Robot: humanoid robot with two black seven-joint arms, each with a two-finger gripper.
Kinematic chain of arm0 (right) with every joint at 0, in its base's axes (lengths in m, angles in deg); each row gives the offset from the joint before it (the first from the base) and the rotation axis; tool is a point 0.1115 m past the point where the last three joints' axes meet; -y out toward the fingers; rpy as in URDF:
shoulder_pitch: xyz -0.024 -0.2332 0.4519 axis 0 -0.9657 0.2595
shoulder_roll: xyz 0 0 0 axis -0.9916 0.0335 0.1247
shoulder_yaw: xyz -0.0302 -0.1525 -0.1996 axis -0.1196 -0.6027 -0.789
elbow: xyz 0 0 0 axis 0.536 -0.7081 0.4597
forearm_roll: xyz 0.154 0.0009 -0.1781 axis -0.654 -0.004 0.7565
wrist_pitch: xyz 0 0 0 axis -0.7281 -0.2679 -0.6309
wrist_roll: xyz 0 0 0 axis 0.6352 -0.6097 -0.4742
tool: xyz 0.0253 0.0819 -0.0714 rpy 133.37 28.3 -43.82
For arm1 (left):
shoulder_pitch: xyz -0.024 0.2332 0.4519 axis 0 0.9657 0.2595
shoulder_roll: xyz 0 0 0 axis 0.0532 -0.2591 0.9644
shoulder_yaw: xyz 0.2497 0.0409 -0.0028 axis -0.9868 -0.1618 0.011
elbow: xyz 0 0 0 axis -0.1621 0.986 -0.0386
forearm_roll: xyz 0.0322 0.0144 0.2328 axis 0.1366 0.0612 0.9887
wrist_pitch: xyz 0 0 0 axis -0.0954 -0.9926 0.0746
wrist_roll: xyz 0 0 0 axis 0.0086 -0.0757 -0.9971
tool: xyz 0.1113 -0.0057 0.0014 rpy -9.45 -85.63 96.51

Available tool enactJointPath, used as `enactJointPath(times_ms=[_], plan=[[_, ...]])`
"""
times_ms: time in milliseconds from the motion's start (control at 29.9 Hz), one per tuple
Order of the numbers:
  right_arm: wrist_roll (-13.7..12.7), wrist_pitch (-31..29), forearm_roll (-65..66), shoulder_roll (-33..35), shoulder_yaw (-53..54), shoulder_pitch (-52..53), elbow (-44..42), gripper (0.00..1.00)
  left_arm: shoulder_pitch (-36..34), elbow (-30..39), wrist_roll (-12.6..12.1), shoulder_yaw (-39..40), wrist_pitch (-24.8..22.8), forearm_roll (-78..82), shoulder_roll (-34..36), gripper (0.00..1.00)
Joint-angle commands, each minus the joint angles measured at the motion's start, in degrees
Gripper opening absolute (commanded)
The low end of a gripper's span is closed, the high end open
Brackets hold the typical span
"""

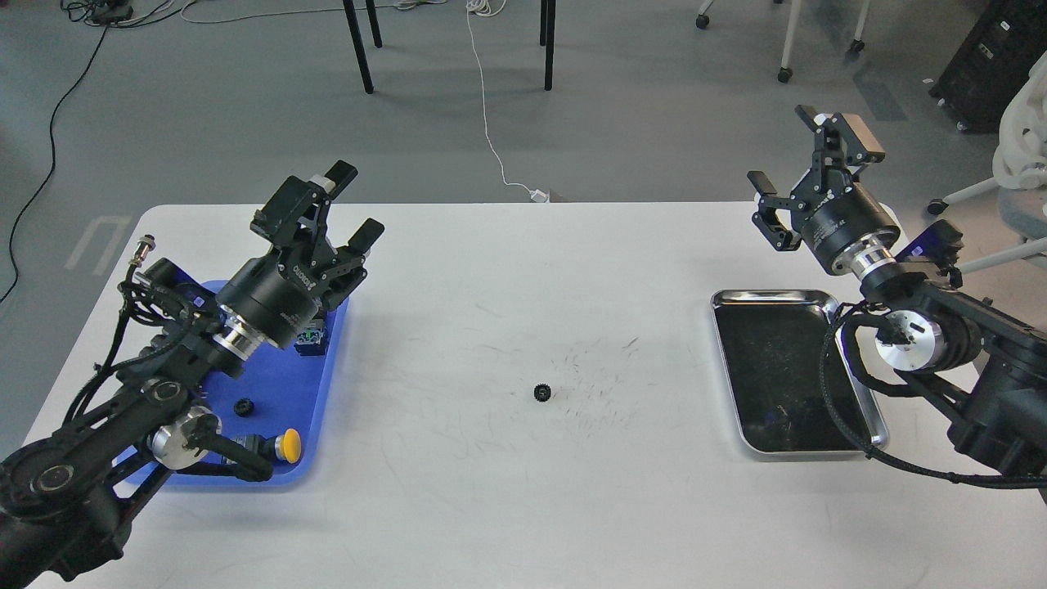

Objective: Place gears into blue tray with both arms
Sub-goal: 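Withdraw the right gripper and reach the left gripper toward the part, then lower the left gripper onto the black part and grasp it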

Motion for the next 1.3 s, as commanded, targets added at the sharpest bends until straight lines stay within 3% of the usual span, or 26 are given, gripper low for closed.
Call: enactJointPath(times_ms=[0,401,702,835,1270], plan=[[0.00,-1.53,-2.49,0.00,0.77,-0.92,-0.03,0.98,-1.43,0.00,0.14,-1.13,-2.43,6.61,0.00,0.98],[0.00,-4.17,-2.58,-0.61,0.77,-1.98,-0.21,0.98,-8.19,2.72,0.14,-7.98,-3.49,30.25,3.69,0.98],[0.00,-4.17,-2.58,-1.05,0.69,-1.71,-0.21,0.98,-11.45,3.43,0.14,-9.48,-3.49,33.25,4.22,0.98],[0.00,-4.17,-2.58,-0.97,0.77,-1.54,-0.21,0.98,-13.20,3.34,0.14,-10.09,-3.76,42.36,4.40,0.98],[0.00,-4.34,-2.49,-1.49,0.77,-1.27,-0.47,0.98,-31.12,2.47,0.14,-29.86,-5.42,62.24,4.67,0.98]])
